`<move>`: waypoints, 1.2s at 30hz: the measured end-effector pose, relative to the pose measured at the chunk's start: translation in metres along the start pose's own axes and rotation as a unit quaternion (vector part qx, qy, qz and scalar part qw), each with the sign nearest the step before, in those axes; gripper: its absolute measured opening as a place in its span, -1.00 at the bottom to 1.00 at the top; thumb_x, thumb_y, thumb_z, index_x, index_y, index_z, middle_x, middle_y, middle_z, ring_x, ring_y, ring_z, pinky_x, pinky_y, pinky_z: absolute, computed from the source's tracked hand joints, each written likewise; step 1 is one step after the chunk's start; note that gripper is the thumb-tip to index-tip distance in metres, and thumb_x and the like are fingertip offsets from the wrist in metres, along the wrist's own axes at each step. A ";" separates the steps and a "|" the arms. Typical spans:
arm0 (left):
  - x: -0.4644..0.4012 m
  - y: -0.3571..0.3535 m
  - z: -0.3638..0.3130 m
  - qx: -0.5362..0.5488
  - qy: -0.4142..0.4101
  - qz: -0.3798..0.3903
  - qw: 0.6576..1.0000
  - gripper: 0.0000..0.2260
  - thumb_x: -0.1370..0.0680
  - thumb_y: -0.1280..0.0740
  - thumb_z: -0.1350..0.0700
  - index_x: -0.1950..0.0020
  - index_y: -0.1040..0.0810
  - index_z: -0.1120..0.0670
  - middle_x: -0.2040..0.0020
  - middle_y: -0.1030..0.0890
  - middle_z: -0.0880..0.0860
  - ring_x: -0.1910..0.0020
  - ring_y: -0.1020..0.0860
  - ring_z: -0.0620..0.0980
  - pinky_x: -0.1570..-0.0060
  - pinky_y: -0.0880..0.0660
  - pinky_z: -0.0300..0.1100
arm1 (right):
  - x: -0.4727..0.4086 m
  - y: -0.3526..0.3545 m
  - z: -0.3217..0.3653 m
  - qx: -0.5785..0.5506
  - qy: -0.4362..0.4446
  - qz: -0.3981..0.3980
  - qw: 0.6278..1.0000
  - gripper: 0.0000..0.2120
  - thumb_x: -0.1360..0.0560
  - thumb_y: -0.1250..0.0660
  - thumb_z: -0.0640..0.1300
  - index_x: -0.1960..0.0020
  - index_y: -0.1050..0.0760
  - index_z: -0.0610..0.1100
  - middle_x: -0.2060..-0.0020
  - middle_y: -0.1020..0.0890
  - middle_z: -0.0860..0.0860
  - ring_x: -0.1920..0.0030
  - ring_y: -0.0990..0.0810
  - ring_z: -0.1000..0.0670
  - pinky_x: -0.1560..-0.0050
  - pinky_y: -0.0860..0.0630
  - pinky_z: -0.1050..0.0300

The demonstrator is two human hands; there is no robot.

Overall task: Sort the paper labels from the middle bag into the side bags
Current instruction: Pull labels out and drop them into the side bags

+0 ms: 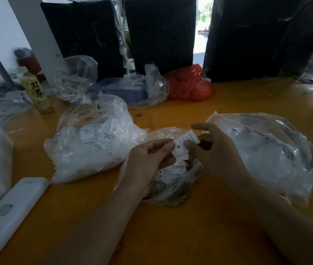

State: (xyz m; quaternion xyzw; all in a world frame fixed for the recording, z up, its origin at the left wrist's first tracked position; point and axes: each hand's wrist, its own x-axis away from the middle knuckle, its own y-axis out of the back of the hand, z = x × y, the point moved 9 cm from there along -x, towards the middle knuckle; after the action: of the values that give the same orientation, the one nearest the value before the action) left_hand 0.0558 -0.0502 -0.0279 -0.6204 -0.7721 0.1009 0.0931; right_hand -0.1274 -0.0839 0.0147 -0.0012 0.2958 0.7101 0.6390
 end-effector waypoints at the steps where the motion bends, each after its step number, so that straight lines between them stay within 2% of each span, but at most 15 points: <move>1: 0.000 0.001 0.000 0.011 0.004 -0.004 1.000 -0.92 -0.49 -0.56 0.18 0.05 -0.80 0.04 0.10 -0.78 0.11 0.18 -0.74 -0.03 0.17 -0.65 -0.26 | -0.001 0.004 0.001 -0.013 0.000 -0.019 1.000 -0.67 -0.50 -0.46 0.08 -0.23 -0.47 0.13 0.15 -0.71 0.23 0.17 -0.68 0.24 0.20 -0.60 0.26; 5: 0.002 -0.001 -0.003 0.019 0.000 0.000 1.000 -0.85 -0.39 -0.59 0.10 0.05 -0.80 0.02 0.06 -0.78 0.03 0.11 -0.75 -0.08 0.19 -0.66 -0.26 | 0.002 0.004 0.005 -0.022 0.020 -0.021 0.999 -0.91 -0.53 -0.44 -0.01 0.01 -0.56 0.14 0.17 -0.67 0.28 0.21 -0.68 0.22 0.19 -0.60 0.34; 9: 0.004 -0.004 -0.005 0.007 -0.008 0.010 1.000 -0.82 -0.34 -0.58 0.02 0.07 -0.81 -0.03 0.03 -0.78 -0.02 0.04 -0.74 -0.11 0.21 -0.65 -0.27 | 0.006 -0.006 0.012 0.002 0.041 -0.001 0.999 -0.96 -0.54 -0.41 0.03 0.01 -0.60 0.15 0.18 -0.68 0.20 0.17 -0.67 0.20 0.12 -0.64 0.25; 12: 0.005 -0.004 -0.006 0.000 -0.011 0.011 1.000 -0.86 -0.38 -0.58 0.02 0.08 -0.81 -0.07 0.03 -0.78 -0.08 0.04 -0.73 -0.17 0.22 -0.63 -0.28 | 0.008 -0.011 0.019 -0.007 0.053 0.024 0.998 -0.84 -0.51 -0.38 0.14 -0.04 -0.61 0.14 0.15 -0.69 0.21 0.14 -0.68 0.20 0.12 -0.64 0.25; 14: 0.006 -0.003 -0.008 -0.025 -0.017 0.006 1.000 -0.90 -0.45 -0.58 0.05 0.05 -0.80 -0.06 0.03 -0.78 -0.07 0.07 -0.73 -0.15 0.27 -0.61 -0.28 | 0.008 -0.008 0.021 0.000 0.060 0.017 0.998 -0.84 -0.50 -0.40 0.10 -0.05 -0.61 0.12 0.14 -0.68 0.21 0.11 -0.67 0.21 0.10 -0.63 0.28; 16: 0.008 -0.003 -0.019 -0.115 -0.070 0.012 0.991 -0.91 -0.52 -0.56 0.08 0.00 -0.78 -0.08 0.04 -0.77 -0.10 0.08 -0.72 -0.16 0.27 -0.60 -0.30 | 0.006 0.002 0.020 0.006 0.060 -0.023 0.998 -0.87 -0.51 -0.43 -0.01 -0.06 -0.62 0.06 0.13 -0.68 0.20 0.09 -0.66 0.22 0.08 -0.62 0.30; 19: 0.021 -0.014 -0.048 -0.328 -0.227 0.018 0.917 -0.81 -0.59 -0.50 0.09 -0.15 -0.71 -0.16 0.01 -0.74 -0.25 0.02 -0.68 -0.26 0.12 -0.61 -0.34 | 0.004 0.015 0.018 -0.022 0.050 -0.063 0.997 -0.87 -0.51 -0.46 -0.08 -0.06 -0.63 0.01 0.14 -0.68 0.20 0.12 -0.66 0.21 0.09 -0.60 0.33; 21: 0.033 -0.016 -0.072 -0.376 -0.311 -0.019 0.873 -0.74 -0.61 -0.47 0.14 -0.24 -0.66 -0.15 -0.07 -0.70 -0.26 0.02 -0.65 -0.36 0.13 -0.58 -0.45 | 0.004 0.019 0.019 -0.022 0.050 -0.071 0.996 -0.87 -0.53 -0.43 -0.04 -0.07 -0.61 0.01 0.15 -0.68 0.18 0.13 -0.66 0.20 0.09 -0.59 0.35; 23: 0.044 0.000 -0.107 -0.407 -0.388 -0.113 0.819 -0.69 -0.61 -0.46 0.21 -0.32 -0.62 -0.04 -0.11 -0.63 -0.15 0.12 -0.62 -0.40 0.16 -0.49 -0.58 | 0.003 0.026 0.024 0.028 0.065 -0.081 0.994 -0.90 -0.57 -0.38 0.00 -0.06 -0.59 0.02 0.17 -0.65 0.21 0.13 -0.64 0.21 0.13 -0.56 0.37; 25: 0.048 0.034 -0.143 -0.453 -0.422 -0.239 0.748 -0.71 -0.60 -0.44 0.25 -0.32 -0.62 0.07 -0.13 -0.64 -0.03 0.13 -0.59 -0.28 0.15 -0.43 -0.61 | 0.001 0.031 0.031 0.154 0.093 -0.082 0.980 -0.92 -0.60 -0.33 -0.01 -0.02 -0.58 0.02 0.20 -0.59 0.22 0.18 -0.59 0.19 0.20 -0.49 0.36; 27: 0.039 0.078 -0.162 -0.501 -0.368 -0.317 0.717 -0.71 -0.61 -0.41 0.25 -0.33 -0.62 0.10 -0.20 -0.67 0.11 0.01 -0.64 -0.03 0.04 -0.47 -0.49 | -0.006 0.035 0.027 0.292 0.087 -0.061 0.950 -0.87 -0.63 -0.28 -0.04 0.03 -0.57 -0.04 0.21 -0.60 0.12 0.26 -0.53 0.17 0.23 -0.46 0.23; 30: 0.016 0.123 -0.150 -0.580 -0.235 -0.321 0.711 -0.68 -0.60 -0.42 0.25 -0.36 -0.63 0.16 -0.23 -0.68 0.23 -0.13 -0.66 0.21 -0.13 -0.57 0.03 | -0.014 0.054 -0.001 0.410 -0.016 -0.023 0.912 -0.89 -0.63 -0.25 -0.15 0.02 -0.52 -0.14 0.20 -0.61 -0.02 0.29 -0.59 0.02 0.23 -0.57 0.08; 32: 0.003 0.126 -0.136 -0.611 -0.188 -0.295 0.711 -0.72 -0.60 -0.43 0.24 -0.31 -0.66 0.19 -0.22 -0.69 0.25 -0.16 -0.65 0.25 -0.20 -0.54 0.07 | -0.014 0.066 -0.012 0.475 -0.058 -0.006 0.878 -0.96 -0.58 -0.27 -0.26 0.03 -0.49 -0.18 0.24 -0.56 -0.07 0.27 -0.59 -0.07 0.23 -0.59 -0.01; 34: -0.005 0.119 -0.129 -0.629 -0.180 -0.272 0.706 -0.78 -0.60 -0.42 0.22 -0.23 -0.71 0.19 -0.17 -0.71 0.24 -0.16 -0.63 0.25 -0.20 -0.50 0.05 | -0.015 0.074 -0.018 0.529 -0.070 0.009 0.846 -0.84 -0.52 -0.27 -0.35 0.20 -0.46 -0.18 0.34 -0.50 -0.07 0.32 -0.56 -0.09 0.32 -0.52 0.03; 36: -0.011 0.110 -0.126 -0.651 -0.193 -0.244 0.692 -0.82 -0.61 -0.38 0.24 -0.13 -0.74 0.20 -0.05 -0.72 0.25 -0.08 -0.62 0.29 -0.10 -0.49 0.07 | -0.014 0.075 -0.025 0.562 -0.081 0.044 0.822 -0.69 -0.49 -0.26 -0.38 0.35 -0.32 -0.11 0.41 -0.44 -0.05 0.38 -0.51 -0.07 0.39 -0.40 0.10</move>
State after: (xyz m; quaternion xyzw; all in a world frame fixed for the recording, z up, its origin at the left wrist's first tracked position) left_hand 0.1951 -0.0324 0.0634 -0.2824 -0.7692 -0.3360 -0.4645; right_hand -0.2021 -0.1078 0.0310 0.4286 0.5902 0.4457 0.5189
